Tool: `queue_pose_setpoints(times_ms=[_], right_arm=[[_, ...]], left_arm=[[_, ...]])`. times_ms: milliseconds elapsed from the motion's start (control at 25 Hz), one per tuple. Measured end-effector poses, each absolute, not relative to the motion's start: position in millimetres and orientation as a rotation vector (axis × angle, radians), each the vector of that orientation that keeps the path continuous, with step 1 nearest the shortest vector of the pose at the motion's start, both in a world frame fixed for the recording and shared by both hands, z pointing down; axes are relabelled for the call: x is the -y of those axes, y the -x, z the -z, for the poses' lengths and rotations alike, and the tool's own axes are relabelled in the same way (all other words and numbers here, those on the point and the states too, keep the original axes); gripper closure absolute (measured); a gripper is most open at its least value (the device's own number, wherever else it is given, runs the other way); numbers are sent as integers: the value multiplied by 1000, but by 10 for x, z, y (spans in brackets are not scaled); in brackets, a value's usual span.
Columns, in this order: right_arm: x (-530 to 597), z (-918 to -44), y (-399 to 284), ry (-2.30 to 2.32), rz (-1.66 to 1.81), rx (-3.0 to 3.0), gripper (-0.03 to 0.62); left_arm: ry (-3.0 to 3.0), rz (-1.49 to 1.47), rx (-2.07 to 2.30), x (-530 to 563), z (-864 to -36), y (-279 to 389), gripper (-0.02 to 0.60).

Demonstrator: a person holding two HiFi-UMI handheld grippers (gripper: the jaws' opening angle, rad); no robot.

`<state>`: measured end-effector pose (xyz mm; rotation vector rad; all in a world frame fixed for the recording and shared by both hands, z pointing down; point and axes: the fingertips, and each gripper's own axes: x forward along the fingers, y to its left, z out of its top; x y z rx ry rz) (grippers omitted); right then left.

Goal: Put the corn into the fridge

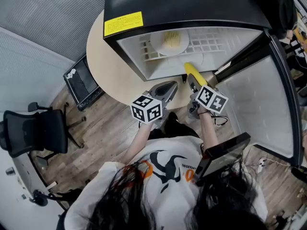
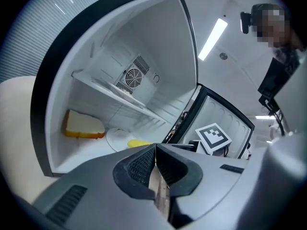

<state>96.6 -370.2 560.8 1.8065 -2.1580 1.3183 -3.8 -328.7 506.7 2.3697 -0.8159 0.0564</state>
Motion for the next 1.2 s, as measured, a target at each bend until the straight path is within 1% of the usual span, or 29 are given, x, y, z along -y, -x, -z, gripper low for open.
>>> queue_pose_setpoints(times_ms=[400, 680, 1200], right_arm=[[3954, -5953, -933, -1710, -1175, 2117, 338], [4097, -5997, -840, -1612, -930, 2133, 338], [4368, -6123, -743, -1498, -634, 2084, 338]], left_arm=[[-2345, -66, 866, 3480, -5128, 97, 569], [-2331, -73, 875, 3548, -5179, 114, 569], [-2319, -83, 894, 3594, -5209, 203, 569]])
